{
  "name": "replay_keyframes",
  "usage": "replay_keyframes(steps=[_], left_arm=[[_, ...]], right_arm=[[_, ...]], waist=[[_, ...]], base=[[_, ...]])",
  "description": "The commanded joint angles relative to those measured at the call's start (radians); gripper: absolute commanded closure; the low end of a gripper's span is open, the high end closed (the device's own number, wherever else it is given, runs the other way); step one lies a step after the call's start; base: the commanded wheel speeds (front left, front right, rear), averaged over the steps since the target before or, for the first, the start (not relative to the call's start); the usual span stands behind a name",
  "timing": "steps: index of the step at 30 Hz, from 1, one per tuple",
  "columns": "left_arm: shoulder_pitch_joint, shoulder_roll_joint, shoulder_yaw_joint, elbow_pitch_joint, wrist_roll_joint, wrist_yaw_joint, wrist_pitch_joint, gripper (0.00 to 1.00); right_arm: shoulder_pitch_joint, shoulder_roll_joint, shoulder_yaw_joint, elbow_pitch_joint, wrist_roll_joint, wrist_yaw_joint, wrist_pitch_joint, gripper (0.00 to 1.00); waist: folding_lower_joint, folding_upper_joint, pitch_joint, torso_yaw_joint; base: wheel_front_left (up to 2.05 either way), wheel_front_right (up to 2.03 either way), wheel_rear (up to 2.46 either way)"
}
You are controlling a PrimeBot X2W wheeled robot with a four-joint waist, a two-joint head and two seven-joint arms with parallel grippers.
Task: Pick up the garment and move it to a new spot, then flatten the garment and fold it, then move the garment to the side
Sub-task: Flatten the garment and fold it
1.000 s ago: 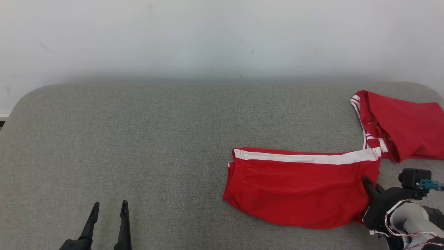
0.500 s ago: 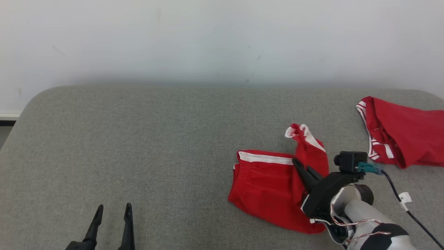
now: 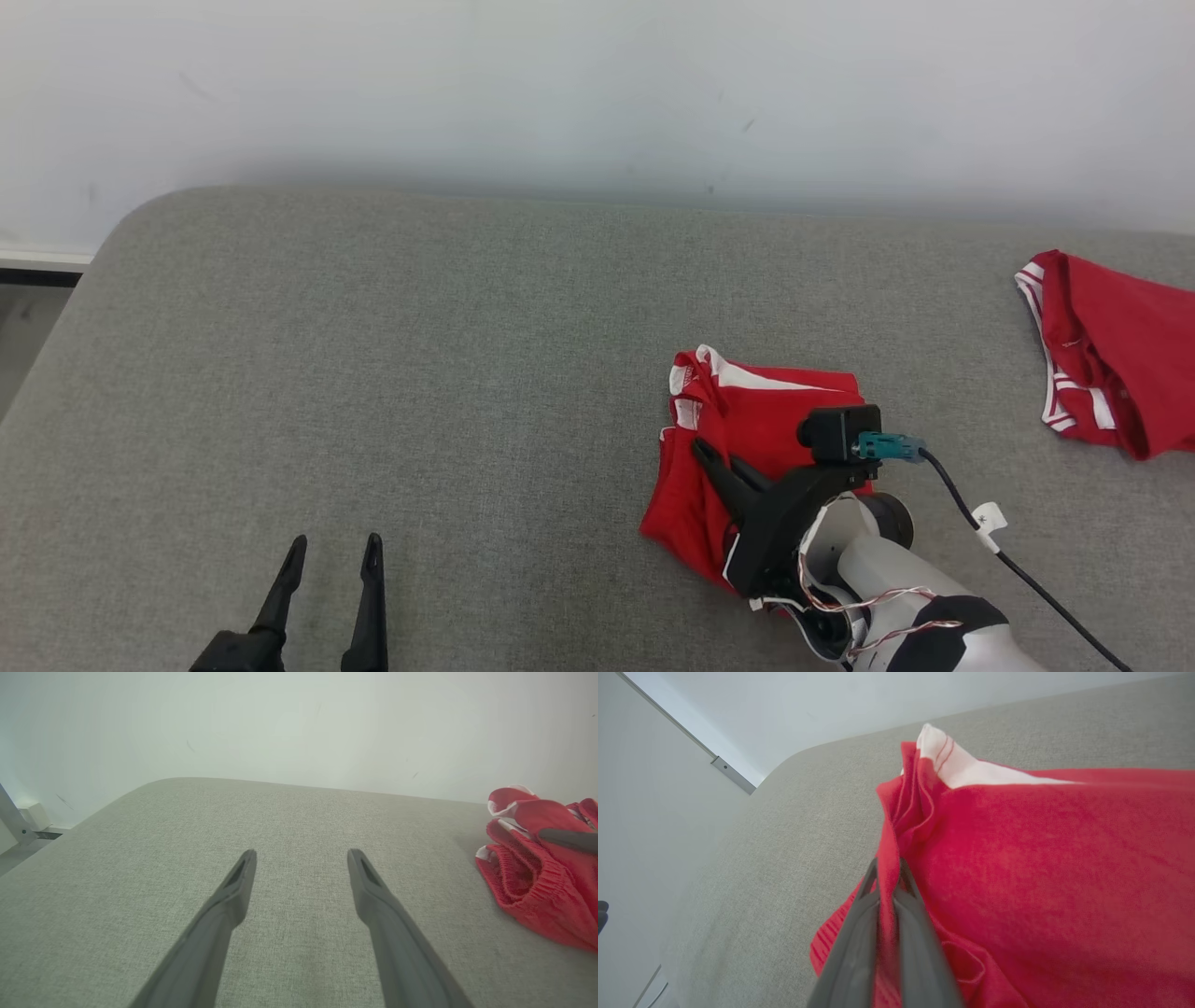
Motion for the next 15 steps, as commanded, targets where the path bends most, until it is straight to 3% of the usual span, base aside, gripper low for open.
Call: replay_keyframes(steps=[1,7,8,9,10,15], left_arm=[[-0.011,-0.003,-0.002,0.003,-0.004,0.001,-0.002,0.00],[-0.021,-0.004,-0.006,0.010,-0.007,0.001,-0.002,0.00],[-0.019,-0.003,-0.003,0.011,-0.008,0.001,-0.002,0.00],[-0.018,-0.004,-0.001,0.012,-0.009,0.001,-0.002,0.00],[-0.017,-0.004,0.002,0.012,-0.008,0.001,-0.002,0.00],[-0.006,-0.004,0.009,0.013,-0.007,0.001,-0.002,0.00]], right_arm=[[-0.007,0.016,0.008,0.016,-0.007,-0.003,0.003,1.00],[-0.008,0.044,0.036,0.060,-0.014,-0.003,-0.007,1.00],[-0.013,0.043,0.037,0.063,-0.017,-0.002,-0.018,0.93],[-0.018,0.040,0.040,0.063,-0.022,-0.003,-0.029,0.54],[-0.023,0.035,0.041,0.063,-0.026,-0.002,-0.043,0.00],[-0.037,-0.013,0.023,0.042,-0.037,-0.003,-0.110,0.00]], waist=[[0.0000,0.0000,0.009,0.007],[0.0000,0.0000,0.013,0.010],[0.0000,0.0000,0.010,0.008],[0.0000,0.0000,0.008,0.006],[0.0000,0.0000,0.006,0.003],[0.0000,0.0000,-0.006,-0.009]], base=[[0.00,0.00,0.00],[0.00,0.00,0.00],[0.00,0.00,0.00],[0.00,0.00,0.00],[0.00,0.00,0.00],[0.00,0.00,0.00]])
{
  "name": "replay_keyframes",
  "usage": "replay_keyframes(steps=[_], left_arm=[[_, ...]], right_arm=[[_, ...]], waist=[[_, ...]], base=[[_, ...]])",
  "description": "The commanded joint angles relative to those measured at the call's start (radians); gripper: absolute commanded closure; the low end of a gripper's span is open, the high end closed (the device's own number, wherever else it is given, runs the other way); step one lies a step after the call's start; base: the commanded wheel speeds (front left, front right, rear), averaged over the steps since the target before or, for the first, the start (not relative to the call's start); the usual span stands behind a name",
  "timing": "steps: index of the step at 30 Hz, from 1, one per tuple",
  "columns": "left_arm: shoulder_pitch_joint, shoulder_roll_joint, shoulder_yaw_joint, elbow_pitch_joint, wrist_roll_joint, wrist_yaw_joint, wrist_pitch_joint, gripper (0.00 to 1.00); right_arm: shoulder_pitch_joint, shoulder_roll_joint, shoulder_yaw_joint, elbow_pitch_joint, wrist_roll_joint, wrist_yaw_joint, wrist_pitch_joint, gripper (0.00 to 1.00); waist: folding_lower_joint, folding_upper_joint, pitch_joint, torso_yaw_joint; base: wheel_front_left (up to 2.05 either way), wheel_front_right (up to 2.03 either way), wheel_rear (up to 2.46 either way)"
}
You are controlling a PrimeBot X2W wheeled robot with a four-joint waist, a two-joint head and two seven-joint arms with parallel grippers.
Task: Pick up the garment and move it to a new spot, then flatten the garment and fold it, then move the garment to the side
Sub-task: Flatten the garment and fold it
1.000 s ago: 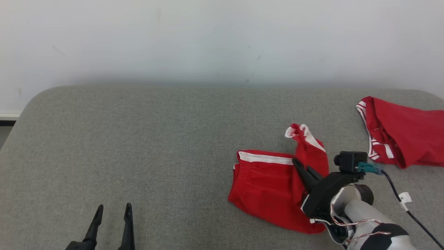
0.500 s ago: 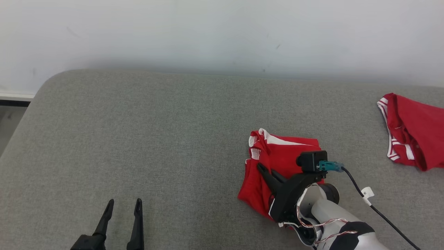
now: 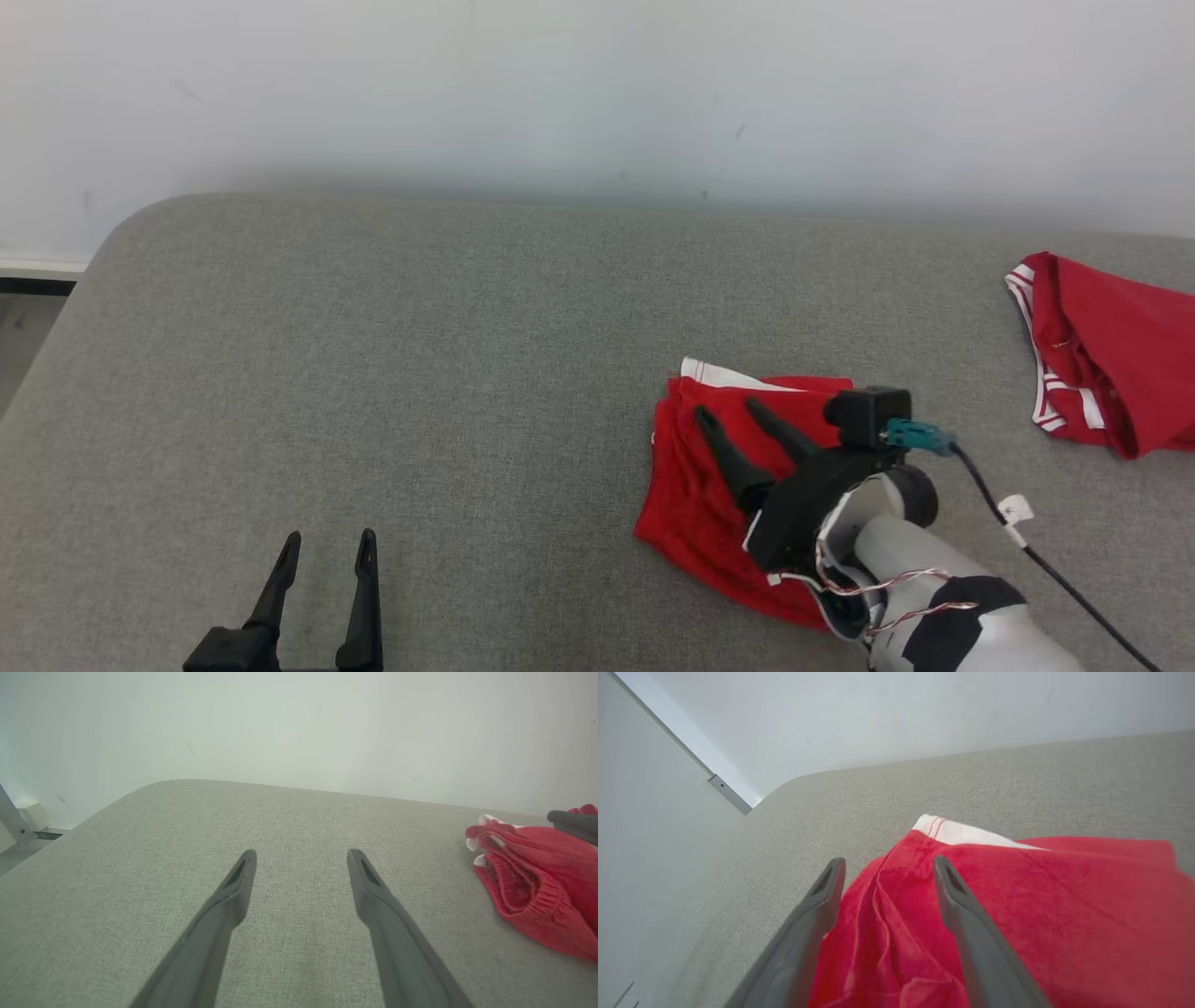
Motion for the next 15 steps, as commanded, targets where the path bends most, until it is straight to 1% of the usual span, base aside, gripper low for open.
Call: replay_keyframes(steps=[1,9,10,14,15], left_arm=[[0.010,-0.002,0.004,0.001,0.000,0.001,-0.002,0.00],[0.025,-0.002,0.016,-0.011,0.002,0.001,-0.002,0.00],[0.025,-0.002,0.016,-0.011,0.002,0.001,-0.002,0.00],[0.026,-0.002,0.024,-0.017,0.007,0.001,-0.002,0.00],[0.026,-0.002,0.026,-0.017,0.007,0.001,-0.002,0.00]], right_arm=[[-0.007,-0.029,-0.018,-0.011,-0.012,-0.003,-0.024,0.00],[0.044,-0.139,-0.134,-0.062,-0.046,-0.003,-0.065,0.00],[0.044,-0.139,-0.134,-0.062,-0.046,-0.003,-0.065,0.00],[0.093,-0.167,-0.205,-0.083,-0.100,-0.003,-0.067,0.00],[0.109,-0.167,-0.222,-0.087,-0.118,-0.003,-0.067,0.02]], waist=[[-0.0001,-0.0001,-0.008,-0.007],[-0.0001,-0.0001,-0.011,-0.019],[-0.0001,-0.0001,-0.011,-0.019],[-0.0001,-0.0001,-0.006,-0.021],[-0.0001,-0.0001,-0.004,-0.021]], base=[[0.00,0.00,0.00],[0.00,0.00,0.00],[0.00,0.00,0.00],[0.00,0.00,0.00],[0.00,0.00,0.00]])
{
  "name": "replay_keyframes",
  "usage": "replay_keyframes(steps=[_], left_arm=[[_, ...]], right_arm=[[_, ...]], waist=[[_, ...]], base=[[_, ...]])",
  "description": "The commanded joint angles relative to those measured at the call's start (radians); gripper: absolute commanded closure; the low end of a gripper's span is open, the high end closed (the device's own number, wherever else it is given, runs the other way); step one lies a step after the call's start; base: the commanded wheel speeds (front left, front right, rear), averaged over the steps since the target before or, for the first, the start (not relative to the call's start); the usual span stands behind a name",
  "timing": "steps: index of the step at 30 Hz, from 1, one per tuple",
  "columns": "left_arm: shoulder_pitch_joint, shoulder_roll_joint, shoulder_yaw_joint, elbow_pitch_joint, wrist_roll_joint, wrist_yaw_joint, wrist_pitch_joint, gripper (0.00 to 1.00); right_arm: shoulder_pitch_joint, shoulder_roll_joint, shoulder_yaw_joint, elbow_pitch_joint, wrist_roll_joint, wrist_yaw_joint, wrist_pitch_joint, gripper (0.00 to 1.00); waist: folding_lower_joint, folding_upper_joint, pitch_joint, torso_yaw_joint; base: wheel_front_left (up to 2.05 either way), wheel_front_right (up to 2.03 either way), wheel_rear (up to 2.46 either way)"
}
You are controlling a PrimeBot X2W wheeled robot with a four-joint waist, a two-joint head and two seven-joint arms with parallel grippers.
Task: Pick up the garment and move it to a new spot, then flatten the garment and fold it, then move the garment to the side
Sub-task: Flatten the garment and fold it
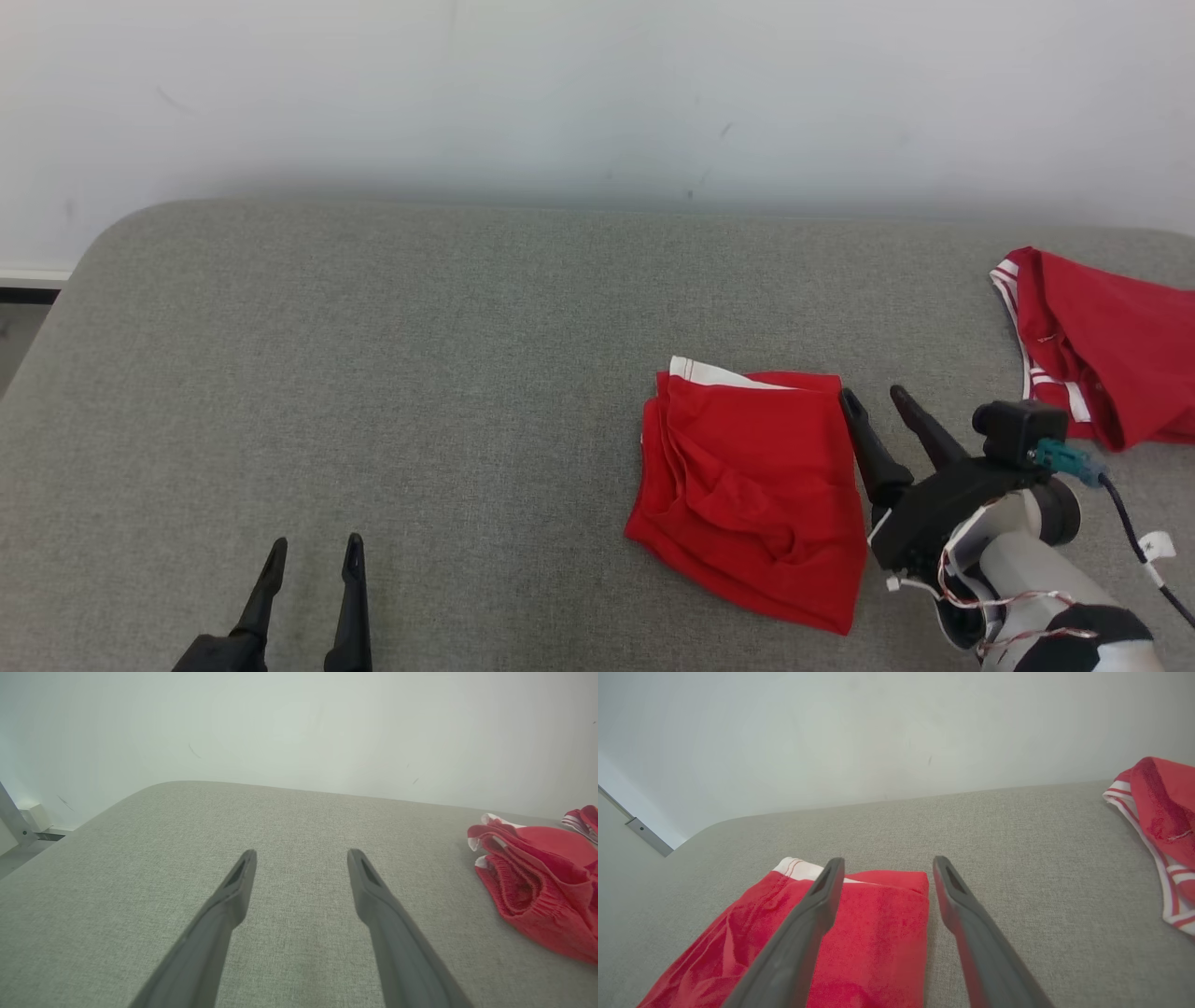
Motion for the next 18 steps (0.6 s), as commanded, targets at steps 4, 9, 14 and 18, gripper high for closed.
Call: replay_keyframes(steps=[4,9,14,18], left_arm=[[0.001,-0.002,0.003,-0.004,0.009,0.001,-0.002,0.00],[-0.012,-0.002,-0.003,-0.002,0.011,0.001,-0.002,0.00],[-0.025,-0.002,-0.016,0.004,0.009,0.001,-0.002,0.00],[-0.028,-0.002,-0.019,0.003,0.008,0.001,-0.002,0.00]], right_arm=[[0.062,0.025,-0.033,-0.010,-0.054,-0.003,-0.004,1.00],[0.091,0.060,-0.045,0.014,-0.118,-0.003,-0.004,1.00],[0.098,0.112,-0.024,0.072,-0.177,-0.003,-0.004,1.00],[0.086,0.159,-0.006,0.085,-0.194,-0.003,-0.004,1.00]], waist=[[0.0000,0.0000,0.009,0.004],[0.0000,0.0000,0.020,0.012],[0.0000,0.0000,0.029,0.034],[0.0000,0.0000,0.033,0.046]], base=[[0.00,0.00,0.00],[0.00,0.00,0.00],[0.00,0.00,0.00],[0.00,0.00,0.00]])
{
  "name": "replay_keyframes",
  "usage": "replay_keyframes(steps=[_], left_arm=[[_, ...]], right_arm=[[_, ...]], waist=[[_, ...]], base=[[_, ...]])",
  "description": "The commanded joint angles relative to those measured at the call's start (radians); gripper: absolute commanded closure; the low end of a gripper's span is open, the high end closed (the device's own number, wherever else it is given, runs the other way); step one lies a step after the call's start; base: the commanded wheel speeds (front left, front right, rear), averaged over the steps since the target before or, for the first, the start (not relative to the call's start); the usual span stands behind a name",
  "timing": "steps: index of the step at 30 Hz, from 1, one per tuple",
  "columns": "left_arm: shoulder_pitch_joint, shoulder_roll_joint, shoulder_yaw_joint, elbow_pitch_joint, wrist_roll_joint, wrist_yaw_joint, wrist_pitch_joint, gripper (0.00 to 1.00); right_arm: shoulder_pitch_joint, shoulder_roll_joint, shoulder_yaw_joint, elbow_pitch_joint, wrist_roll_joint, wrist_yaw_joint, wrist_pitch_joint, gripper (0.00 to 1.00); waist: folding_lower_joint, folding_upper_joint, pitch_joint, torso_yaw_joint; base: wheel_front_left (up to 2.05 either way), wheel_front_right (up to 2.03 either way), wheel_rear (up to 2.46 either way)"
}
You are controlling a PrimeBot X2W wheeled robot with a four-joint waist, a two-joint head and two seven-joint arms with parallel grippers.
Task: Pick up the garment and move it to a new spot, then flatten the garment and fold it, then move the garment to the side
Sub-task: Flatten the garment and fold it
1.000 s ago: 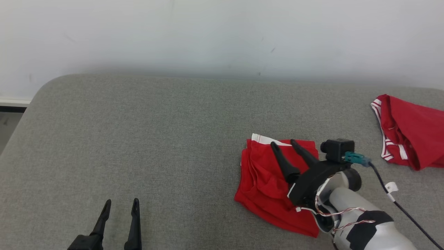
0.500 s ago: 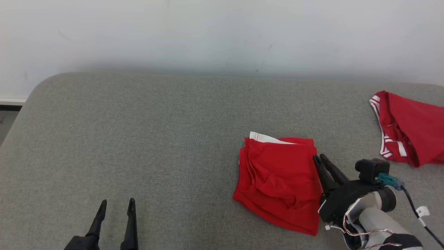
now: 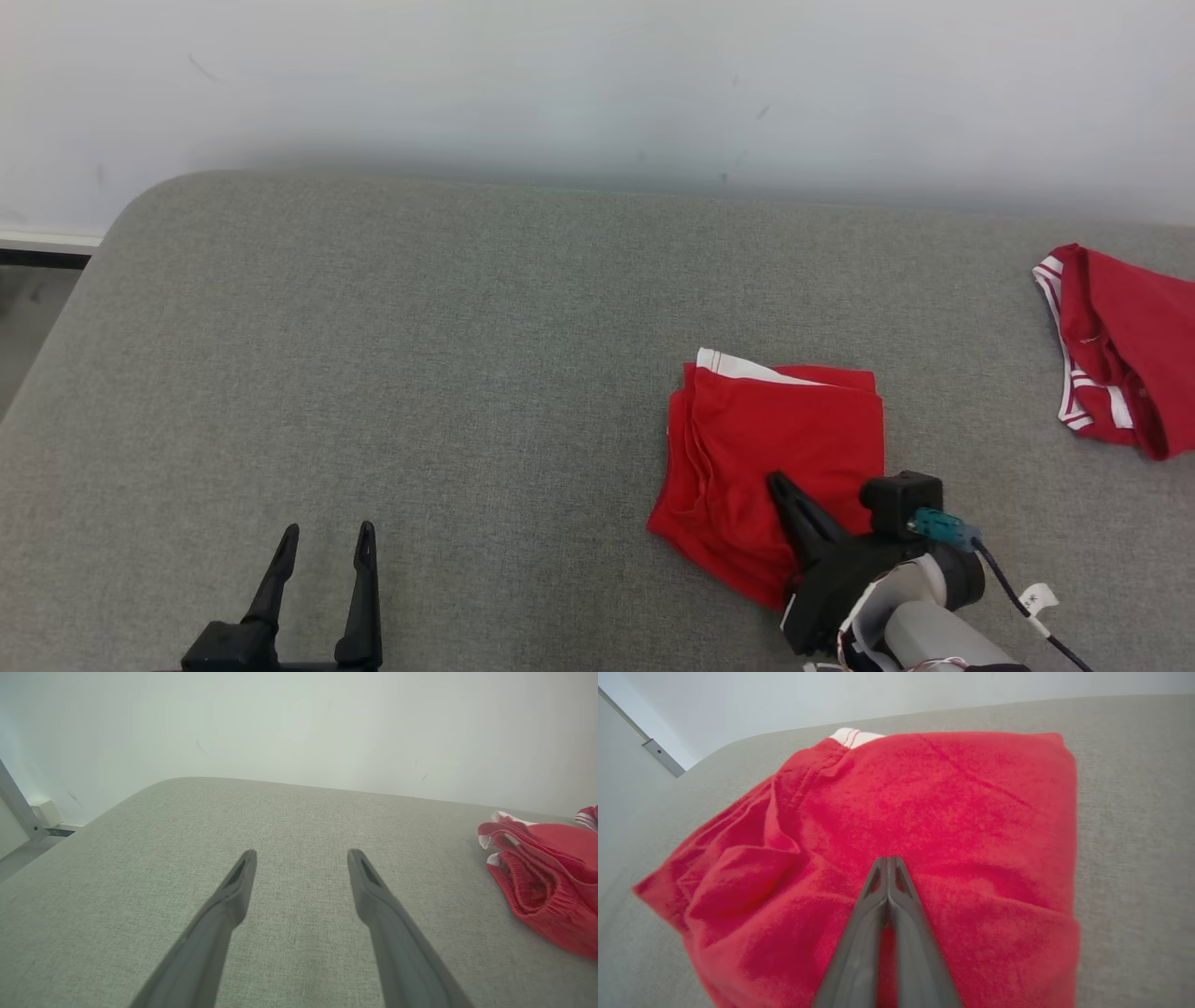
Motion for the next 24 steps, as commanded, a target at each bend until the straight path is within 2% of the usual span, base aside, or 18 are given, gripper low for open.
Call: replay_keyframes(steps=[1,10,15,20,24], left_arm=[[-0.008,-0.002,-0.003,0.001,0.003,0.001,-0.002,0.00],[-0.013,-0.002,-0.008,0.006,-0.002,0.001,-0.002,0.00],[-0.011,-0.002,-0.007,0.007,-0.004,0.001,-0.002,0.00],[0.000,-0.002,0.001,0.003,-0.003,0.001,-0.002,0.00],[0.009,-0.002,0.012,0.000,0.000,0.001,-0.002,0.00]], right_arm=[[-0.005,0.014,0.007,-0.001,-0.012,-0.003,-0.004,1.00],[0.010,0.105,0.074,-0.029,-0.037,-0.003,-0.004,1.00],[0.019,0.124,0.090,-0.043,-0.028,-0.003,-0.004,1.00],[0.017,0.118,0.068,-0.088,-0.030,-0.003,-0.004,1.00],[0.032,0.077,-0.008,-0.189,-0.066,-0.003,-0.004,1.00]], waist=[[0.0000,0.0000,0.004,0.006],[0.0000,0.0000,0.005,0.028],[0.0000,0.0000,0.003,0.029],[0.0000,0.0000,-0.003,0.016],[0.0000,0.0000,-0.013,-0.005]], base=[[0.00,0.00,0.00],[0.00,0.00,0.00],[0.00,0.00,0.00],[0.00,0.00,0.00],[0.00,0.00,0.00]])
